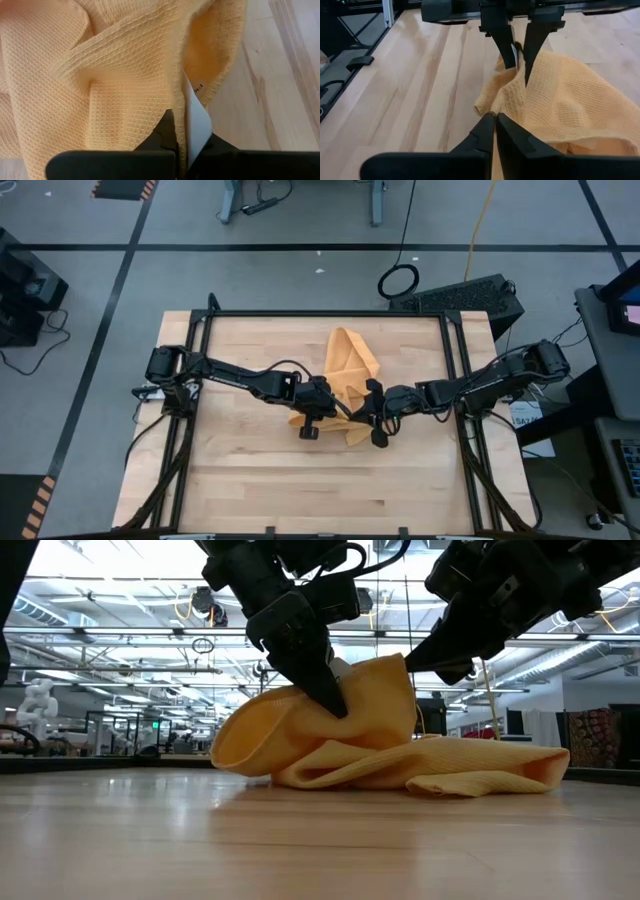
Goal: Roll towel
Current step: Roll the yellow towel
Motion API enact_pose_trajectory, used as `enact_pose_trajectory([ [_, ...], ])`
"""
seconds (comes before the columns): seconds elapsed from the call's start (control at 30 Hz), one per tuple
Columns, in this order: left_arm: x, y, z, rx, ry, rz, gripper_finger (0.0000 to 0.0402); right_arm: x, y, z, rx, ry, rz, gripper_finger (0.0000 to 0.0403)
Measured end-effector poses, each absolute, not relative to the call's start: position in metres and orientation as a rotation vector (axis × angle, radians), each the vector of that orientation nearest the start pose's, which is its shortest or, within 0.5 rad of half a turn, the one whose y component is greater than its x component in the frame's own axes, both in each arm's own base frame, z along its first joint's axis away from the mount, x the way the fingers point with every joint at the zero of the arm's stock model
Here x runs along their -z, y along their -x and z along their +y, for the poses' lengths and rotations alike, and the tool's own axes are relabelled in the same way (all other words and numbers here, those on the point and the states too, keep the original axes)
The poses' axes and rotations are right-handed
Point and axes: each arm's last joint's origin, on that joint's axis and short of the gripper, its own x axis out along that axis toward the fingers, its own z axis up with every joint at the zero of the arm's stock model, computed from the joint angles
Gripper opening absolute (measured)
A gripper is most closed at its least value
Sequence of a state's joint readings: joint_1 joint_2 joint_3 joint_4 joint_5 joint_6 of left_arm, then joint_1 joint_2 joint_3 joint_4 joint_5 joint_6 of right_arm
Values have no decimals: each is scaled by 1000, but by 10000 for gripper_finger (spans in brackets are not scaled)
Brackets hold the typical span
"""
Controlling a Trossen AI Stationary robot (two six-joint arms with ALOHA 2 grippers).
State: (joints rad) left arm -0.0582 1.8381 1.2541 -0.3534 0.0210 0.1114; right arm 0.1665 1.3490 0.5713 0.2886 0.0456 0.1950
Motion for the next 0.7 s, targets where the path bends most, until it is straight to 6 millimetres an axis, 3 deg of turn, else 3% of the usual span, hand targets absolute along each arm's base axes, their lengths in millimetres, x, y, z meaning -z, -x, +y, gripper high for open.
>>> enact_pose_trajectory([
  [0.2, -195, -384, -23, 126, -121, 932, 2, -186, -260, 44, -119, -154, 503, 34],
  [0.53, -195, -384, -23, 126, -121, 932, 2, -187, -260, 44, -134, -98, 498, 121],
  [0.7, -195, -384, -23, 126, -121, 932, 2, -188, -261, 44, -138, -80, 482, 140],
])
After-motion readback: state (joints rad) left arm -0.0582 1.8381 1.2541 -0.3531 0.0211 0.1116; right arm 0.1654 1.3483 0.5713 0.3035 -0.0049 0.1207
